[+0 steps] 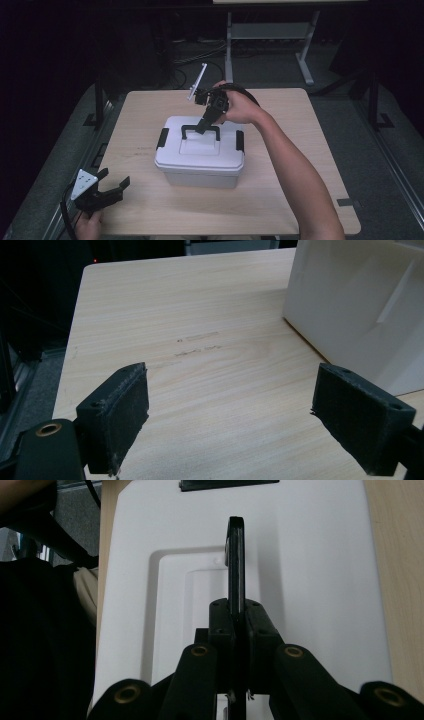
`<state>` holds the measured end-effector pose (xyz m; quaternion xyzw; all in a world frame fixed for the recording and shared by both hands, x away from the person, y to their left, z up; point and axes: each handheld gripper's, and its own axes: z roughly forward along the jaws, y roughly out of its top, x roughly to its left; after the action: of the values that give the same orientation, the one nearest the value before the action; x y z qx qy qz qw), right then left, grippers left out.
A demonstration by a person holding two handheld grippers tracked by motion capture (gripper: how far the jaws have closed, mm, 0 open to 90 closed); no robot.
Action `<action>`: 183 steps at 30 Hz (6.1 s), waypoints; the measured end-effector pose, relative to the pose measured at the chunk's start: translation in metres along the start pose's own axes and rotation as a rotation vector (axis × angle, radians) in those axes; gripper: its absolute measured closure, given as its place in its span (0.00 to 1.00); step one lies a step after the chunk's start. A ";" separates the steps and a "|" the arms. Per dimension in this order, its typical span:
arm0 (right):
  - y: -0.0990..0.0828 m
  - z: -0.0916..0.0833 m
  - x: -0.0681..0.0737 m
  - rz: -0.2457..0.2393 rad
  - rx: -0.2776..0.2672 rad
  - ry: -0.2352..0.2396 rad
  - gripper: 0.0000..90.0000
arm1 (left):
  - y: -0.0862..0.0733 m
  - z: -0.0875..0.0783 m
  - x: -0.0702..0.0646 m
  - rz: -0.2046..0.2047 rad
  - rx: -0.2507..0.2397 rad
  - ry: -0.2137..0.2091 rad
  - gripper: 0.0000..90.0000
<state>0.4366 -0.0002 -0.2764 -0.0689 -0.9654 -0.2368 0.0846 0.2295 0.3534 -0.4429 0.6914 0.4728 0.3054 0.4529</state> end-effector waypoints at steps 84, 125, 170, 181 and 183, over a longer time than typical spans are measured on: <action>-0.082 -0.043 0.006 0.151 -0.155 -0.089 0.53 | 0.000 0.002 -0.002 0.004 0.009 0.000 0.16; -0.146 -0.063 0.019 0.250 -0.208 -0.120 0.44 | 0.001 0.004 -0.004 0.018 0.010 0.003 0.16; -0.212 -0.056 0.032 0.357 -0.225 -0.124 0.44 | 0.001 0.007 -0.007 0.024 0.017 -0.009 0.16; -0.228 -0.044 0.031 0.385 -0.221 -0.109 0.44 | 0.002 0.007 -0.007 0.028 0.016 -0.005 0.16; -0.231 -0.042 0.031 0.387 -0.219 -0.108 0.44 | 0.002 0.008 -0.007 0.028 0.016 -0.007 0.16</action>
<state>0.3715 -0.2196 -0.3360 -0.2741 -0.9059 -0.3154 0.0687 0.2345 0.3438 -0.4440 0.7026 0.4638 0.3056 0.4448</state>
